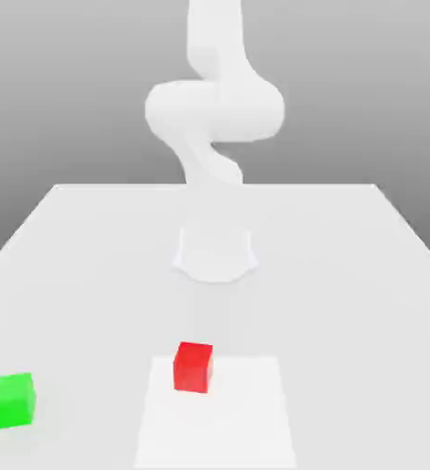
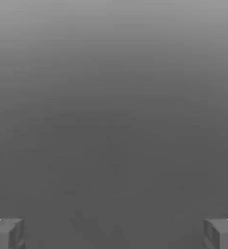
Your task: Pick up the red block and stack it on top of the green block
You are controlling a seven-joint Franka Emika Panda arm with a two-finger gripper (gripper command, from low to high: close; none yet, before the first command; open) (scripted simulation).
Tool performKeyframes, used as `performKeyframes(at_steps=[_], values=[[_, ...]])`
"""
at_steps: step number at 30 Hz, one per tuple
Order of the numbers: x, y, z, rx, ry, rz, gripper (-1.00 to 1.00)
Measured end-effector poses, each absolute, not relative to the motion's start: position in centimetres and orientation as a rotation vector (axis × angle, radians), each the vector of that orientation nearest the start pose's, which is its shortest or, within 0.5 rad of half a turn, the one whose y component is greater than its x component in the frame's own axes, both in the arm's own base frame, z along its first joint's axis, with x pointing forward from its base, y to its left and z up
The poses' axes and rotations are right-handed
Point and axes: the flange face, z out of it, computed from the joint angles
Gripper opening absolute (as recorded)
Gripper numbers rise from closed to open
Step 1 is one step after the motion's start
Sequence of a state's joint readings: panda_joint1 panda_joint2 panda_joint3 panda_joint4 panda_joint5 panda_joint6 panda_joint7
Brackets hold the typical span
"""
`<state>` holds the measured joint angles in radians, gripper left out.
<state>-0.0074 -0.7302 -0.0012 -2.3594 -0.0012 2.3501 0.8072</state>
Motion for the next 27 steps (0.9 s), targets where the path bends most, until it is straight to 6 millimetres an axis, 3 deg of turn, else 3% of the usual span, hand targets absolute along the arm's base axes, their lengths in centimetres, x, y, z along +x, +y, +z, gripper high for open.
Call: performKeyframes(at_steps=[4,9,13,17,19,24,25,27], values=[[41.4,-1.1,56.2,-2.574,1.157,-0.763,0.0],[42.8,-2.0,43.7,-2.666,1.258,-0.53,0.0],[41.2,-2.6,33.6,-2.728,1.339,-0.319,0.0],[36.9,-3.1,23.4,-2.779,1.423,-0.072,0.0],[35.8,-3.1,20.3,-2.787,1.44,-0.018,0.0],[35.3,-3.2,15.4,-2.789,1.446,-0.001,0.0],[35.3,-3.2,14.7,-2.789,1.446,0.0,-1.0],[35.3,-3.1,14.7,-2.789,1.446,0.0,-1.0]])
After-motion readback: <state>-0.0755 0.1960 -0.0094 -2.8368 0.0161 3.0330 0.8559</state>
